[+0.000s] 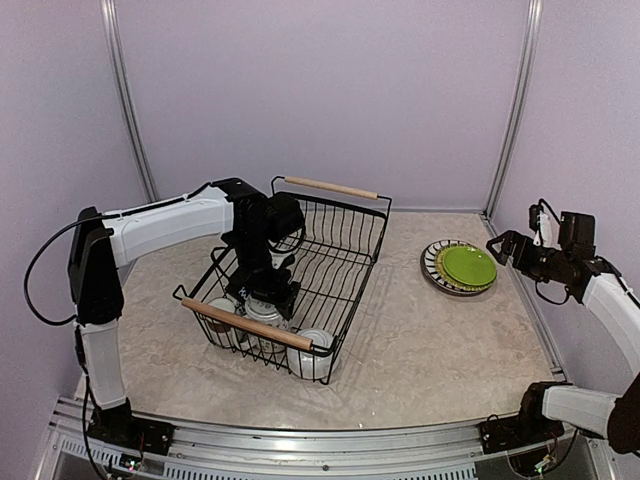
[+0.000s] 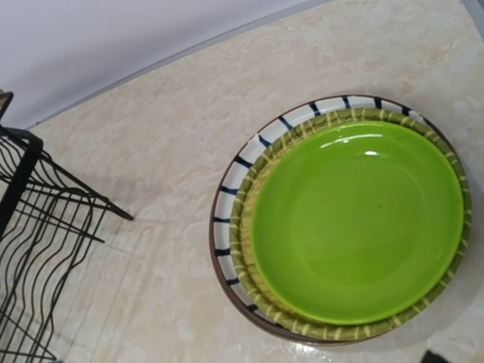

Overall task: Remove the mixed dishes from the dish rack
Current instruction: Grab the cup from the dish rack.

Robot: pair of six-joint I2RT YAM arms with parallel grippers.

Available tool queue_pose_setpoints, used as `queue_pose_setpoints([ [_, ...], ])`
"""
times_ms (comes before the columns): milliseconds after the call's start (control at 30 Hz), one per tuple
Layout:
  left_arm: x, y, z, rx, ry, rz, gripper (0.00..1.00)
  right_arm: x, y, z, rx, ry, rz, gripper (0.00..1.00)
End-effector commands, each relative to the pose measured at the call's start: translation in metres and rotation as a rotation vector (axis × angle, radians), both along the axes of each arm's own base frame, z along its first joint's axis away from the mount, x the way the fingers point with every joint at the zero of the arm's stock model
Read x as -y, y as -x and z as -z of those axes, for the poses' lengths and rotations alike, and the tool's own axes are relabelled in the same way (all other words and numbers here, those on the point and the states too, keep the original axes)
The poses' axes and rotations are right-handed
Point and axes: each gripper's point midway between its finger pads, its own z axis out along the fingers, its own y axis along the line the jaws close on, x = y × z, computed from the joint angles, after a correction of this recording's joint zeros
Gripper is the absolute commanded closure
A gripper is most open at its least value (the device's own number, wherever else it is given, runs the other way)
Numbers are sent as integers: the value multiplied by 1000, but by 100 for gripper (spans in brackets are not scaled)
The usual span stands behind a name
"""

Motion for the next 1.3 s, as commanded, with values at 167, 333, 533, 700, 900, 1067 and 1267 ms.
queue_pose_setpoints([
  [167, -6, 3, -9, 18, -24, 15, 31, -9, 0, -1, 4, -18, -22, 0],
  [333, -7, -3, -28, 73, -8, 15, 45, -10, 0, -4, 9, -18, -23, 0],
  [533, -5, -13, -61, 164, 42, 17, 59, -14, 0, -2, 0, -28, -28, 0],
  [700, -4, -24, -89, 233, 104, 9, 67, -20, -2, -5, 1, -36, -38, 0],
  [900, 2, -46, -140, 339, 284, -27, 78, -43, -8, -12, 14, -86, -78, 0],
  [1067, 11, -67, -200, 422, 566, -68, 81, -91, -15, -30, 53, -146, -179, 0],
  [1267, 16, -80, -263, 464, 896, -95, 82, -181, -14, -63, 130, -271, -384, 0],
])
